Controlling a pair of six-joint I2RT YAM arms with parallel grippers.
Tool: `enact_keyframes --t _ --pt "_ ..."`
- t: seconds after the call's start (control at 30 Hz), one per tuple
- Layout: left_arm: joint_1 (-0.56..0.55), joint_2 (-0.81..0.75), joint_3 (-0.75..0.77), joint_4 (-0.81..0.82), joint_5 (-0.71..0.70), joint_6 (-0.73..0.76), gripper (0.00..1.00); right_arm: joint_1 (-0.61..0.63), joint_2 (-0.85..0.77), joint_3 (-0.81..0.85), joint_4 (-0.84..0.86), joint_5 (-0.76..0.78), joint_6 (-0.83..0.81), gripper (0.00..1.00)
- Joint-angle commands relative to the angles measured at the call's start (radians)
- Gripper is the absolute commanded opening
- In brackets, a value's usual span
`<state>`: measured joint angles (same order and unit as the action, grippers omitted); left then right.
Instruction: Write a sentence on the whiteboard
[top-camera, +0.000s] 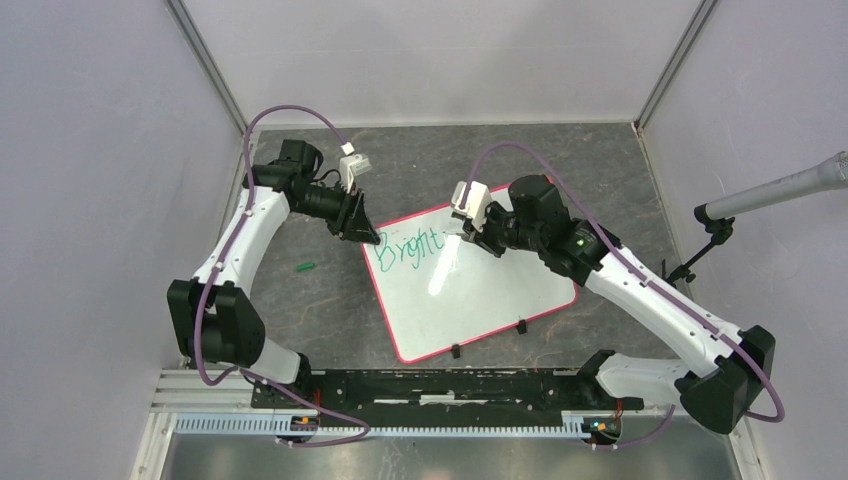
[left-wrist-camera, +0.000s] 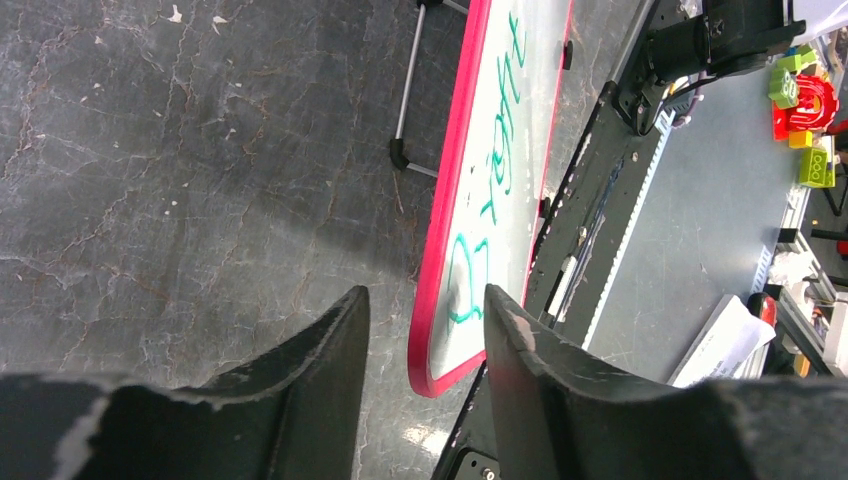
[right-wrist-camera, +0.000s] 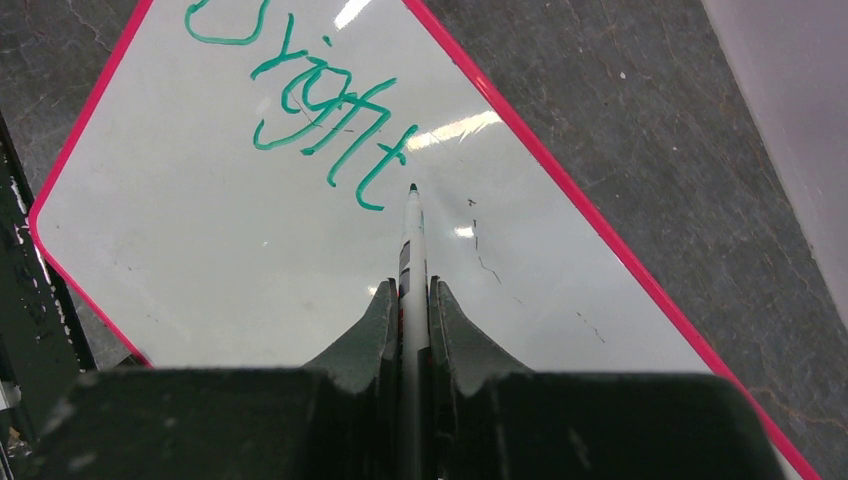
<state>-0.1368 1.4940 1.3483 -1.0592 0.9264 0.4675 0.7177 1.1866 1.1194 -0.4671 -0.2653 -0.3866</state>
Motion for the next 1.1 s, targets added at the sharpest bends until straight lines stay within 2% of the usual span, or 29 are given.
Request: enact_keyframes --t 0.0,0.9,1.07 --pt "0.003 0.0 -0.004 0.025 0.035 -0.021 0.44 -0.003 0.018 0.017 0.028 0.008 0.006 0.0" --pt "0.003 0.01 -0.005 0.025 0.022 -0.013 0.03 -0.004 0.042 -0.01 0.018 0.04 -0.002 0.0" --pt "0.003 0.009 -0.009 0.024 0.022 -0.009 0.02 -0.003 0.012 -0.056 0.004 0.029 -0.003 0.0"
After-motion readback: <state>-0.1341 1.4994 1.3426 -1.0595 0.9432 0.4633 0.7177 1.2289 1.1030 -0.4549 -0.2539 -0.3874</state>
